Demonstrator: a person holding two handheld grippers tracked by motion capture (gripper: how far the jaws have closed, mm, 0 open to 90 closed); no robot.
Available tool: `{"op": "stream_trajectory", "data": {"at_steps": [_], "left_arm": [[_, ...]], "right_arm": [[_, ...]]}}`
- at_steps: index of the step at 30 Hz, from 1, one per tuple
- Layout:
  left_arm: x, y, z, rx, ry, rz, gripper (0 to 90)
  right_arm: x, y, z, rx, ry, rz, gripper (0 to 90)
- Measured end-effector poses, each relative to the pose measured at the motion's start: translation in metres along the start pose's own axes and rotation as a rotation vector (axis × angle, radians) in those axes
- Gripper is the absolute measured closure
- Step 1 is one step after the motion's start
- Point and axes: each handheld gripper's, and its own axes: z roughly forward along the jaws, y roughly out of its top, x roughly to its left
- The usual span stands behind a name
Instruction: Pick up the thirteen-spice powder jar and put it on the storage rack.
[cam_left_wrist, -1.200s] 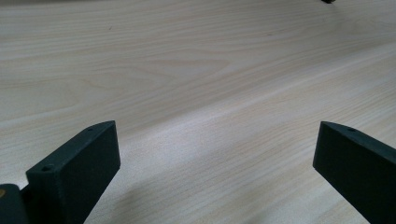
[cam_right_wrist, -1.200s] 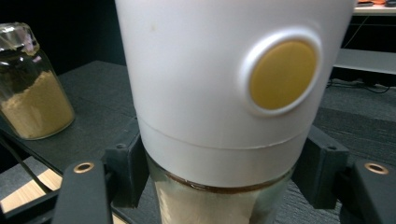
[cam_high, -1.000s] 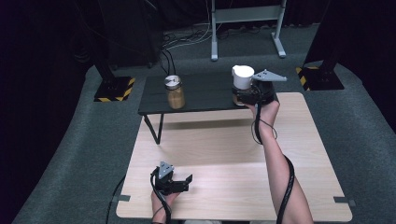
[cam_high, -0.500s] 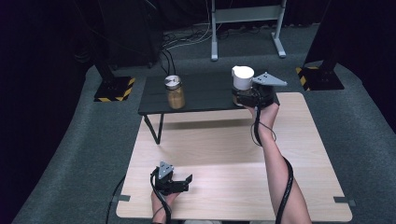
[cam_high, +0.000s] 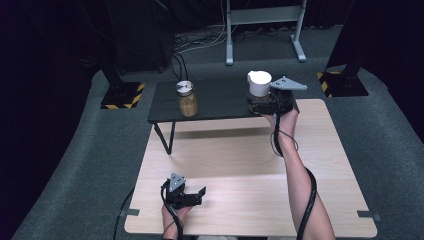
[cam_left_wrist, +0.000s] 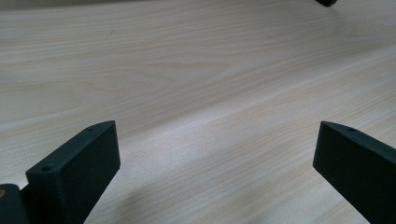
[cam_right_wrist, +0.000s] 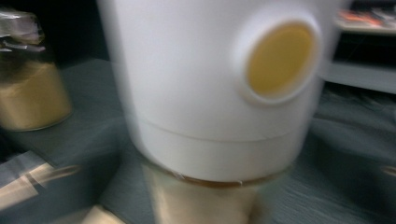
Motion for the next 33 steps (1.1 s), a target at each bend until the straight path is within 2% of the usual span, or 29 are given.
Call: {"op": "stream_trajectory", "data": {"at_steps": [2, 3, 5, 6, 10, 13, 16, 19, 22, 24, 27, 30, 33], "left_arm": [[0.000, 0.000, 0.000, 0.001, 0.001, 0.000, 0.5], [0.000, 0.000, 0.000, 0.000, 0.001, 0.001, 0.5], [-0.001, 0.000, 0.000, 0.002, 0.003, 0.000, 0.5], [-0.001, 0.000, 0.000, 0.002, 0.004, 0.000, 0.5], [-0.001, 0.000, 0.000, 0.001, 0.004, -0.001, 0.5], [0.000, 0.000, 0.000, -0.001, 0.001, -0.001, 0.4], [0.000, 0.000, 0.000, -0.003, 0.002, -0.001, 0.5], [-0.001, 0.000, 0.000, 0.000, 0.006, -0.001, 0.5], [-0.002, 0.002, 0.001, 0.008, 0.008, 0.007, 0.5], [-0.003, 0.002, 0.002, 0.011, 0.010, 0.011, 0.5], [-0.004, 0.002, 0.002, 0.010, 0.015, 0.008, 0.5], [-0.004, 0.003, 0.002, 0.017, 0.017, 0.008, 0.5], [-0.006, 0.005, 0.003, 0.029, 0.021, 0.026, 0.4]], "right_arm": [[0.003, -0.005, -0.008, -0.034, -0.025, -0.005, 0.0], [0.002, -0.005, -0.013, -0.045, -0.020, 0.003, 0.0], [0.001, -0.004, -0.022, -0.044, -0.021, 0.002, 0.0], [-0.002, -0.004, -0.029, -0.045, 0.003, 0.002, 0.0], [-0.001, -0.014, -0.057, -0.051, 0.018, -0.017, 0.0], [0.001, -0.023, -0.081, -0.004, 0.014, -0.035, 0.0], [0.004, -0.037, -0.108, 0.065, -0.004, -0.058, 0.0], [0.005, -0.058, -0.137, 0.144, -0.026, -0.075, 0.0], [0.005, -0.079, -0.160, 0.190, -0.059, -0.078, 0.0], [0.003, -0.096, -0.177, 0.210, -0.076, -0.058, 0.0], [0.000, -0.117, -0.192, 0.243, -0.101, -0.046, 0.0], [-0.008, -0.138, -0.197, 0.295, -0.121, -0.022, 0.0], [-0.020, -0.151, -0.197, 0.360, -0.107, 0.014, 0.0]]}}
